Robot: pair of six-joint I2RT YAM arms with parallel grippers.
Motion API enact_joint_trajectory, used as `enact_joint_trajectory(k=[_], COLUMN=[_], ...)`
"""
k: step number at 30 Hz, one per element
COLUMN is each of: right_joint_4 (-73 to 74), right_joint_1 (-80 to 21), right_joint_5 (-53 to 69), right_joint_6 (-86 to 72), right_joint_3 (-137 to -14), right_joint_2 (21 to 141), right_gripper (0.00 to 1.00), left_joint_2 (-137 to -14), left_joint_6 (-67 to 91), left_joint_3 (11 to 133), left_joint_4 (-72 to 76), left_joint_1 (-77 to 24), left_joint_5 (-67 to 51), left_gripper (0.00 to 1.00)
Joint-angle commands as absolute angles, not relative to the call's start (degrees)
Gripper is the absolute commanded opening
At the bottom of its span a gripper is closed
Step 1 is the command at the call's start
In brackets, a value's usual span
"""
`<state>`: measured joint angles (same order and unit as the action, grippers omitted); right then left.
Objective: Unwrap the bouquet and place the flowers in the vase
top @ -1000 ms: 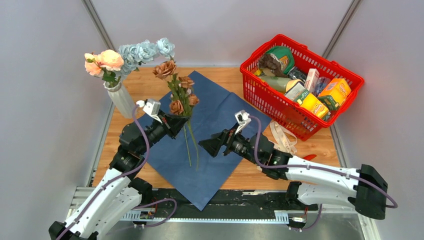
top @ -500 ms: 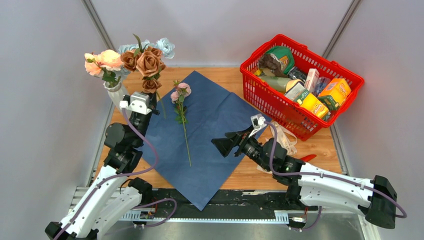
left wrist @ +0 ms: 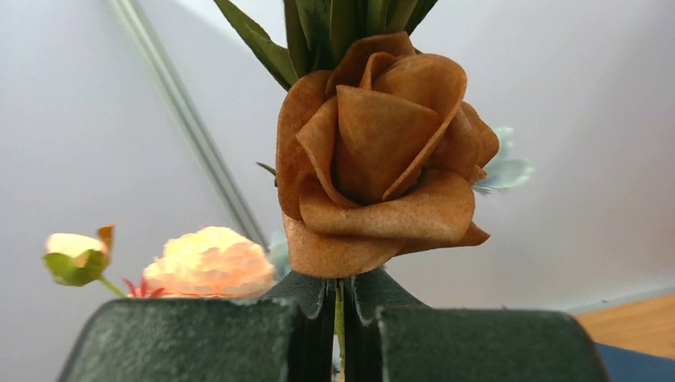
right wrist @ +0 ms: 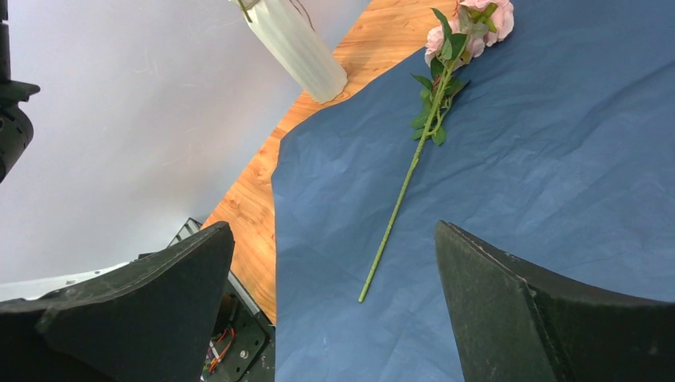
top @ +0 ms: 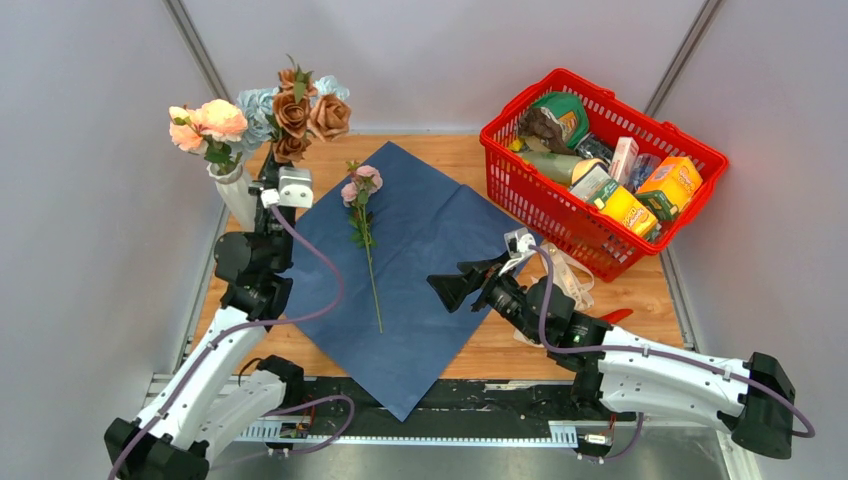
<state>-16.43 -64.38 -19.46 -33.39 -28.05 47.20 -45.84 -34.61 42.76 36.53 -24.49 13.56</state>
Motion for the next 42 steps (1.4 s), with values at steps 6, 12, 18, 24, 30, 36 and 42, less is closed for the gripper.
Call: enact_joint_trajectory(k=[6,12,18,24,30,36,42], right_joint_4=[-17.8,-17.8,-19.2,-19.8,-20.6,-20.8,-21.2], right_joint_1=[-64.3,-63.7,-63.3,-62.1,-61.4,-60.9,-60.6], right_joint_5=[-20.7,-20.3,-19.9,-18.5,-17.8,-17.0,-16.9], right_joint_6=[-30.9,-29.9,-29.8,-30.0,-30.1,-30.3,-30.1], right_joint_3=[-28.8,-29.8,-29.4,-29.4,-28.8,-29.0,-28.6], right_joint_2=[46.9,48.4,49.4,50.4,50.6,51.2,51.2], right_gripper=[1.00,1.00,1.00,1.00,1.00,1.00,1.00], left_joint_2=[-49.3,-54.0,-57.2,-59.4,-62.2,-63.2,-62.9], left_joint_6=[-36.6,-37.9,-35.6,-34.3,-37.0,-37.9,-38.7], left_joint_3=[44.9,43.9,44.8,44.6,44.6,44.7,42.5], left_joint_4=[49.4,59.4,61.8,66.6,70.0,71.0,70.5], left_joint_1=[-16.6,-13.5,-10.0,-7.7,-6.9,-6.4,-6.3], left_joint_5=[12.8,14.1,13.4,14.2,14.0,13.6,14.2], left_gripper=[0.00,0.00,0.00,0.00,0.00,0.00,0.00])
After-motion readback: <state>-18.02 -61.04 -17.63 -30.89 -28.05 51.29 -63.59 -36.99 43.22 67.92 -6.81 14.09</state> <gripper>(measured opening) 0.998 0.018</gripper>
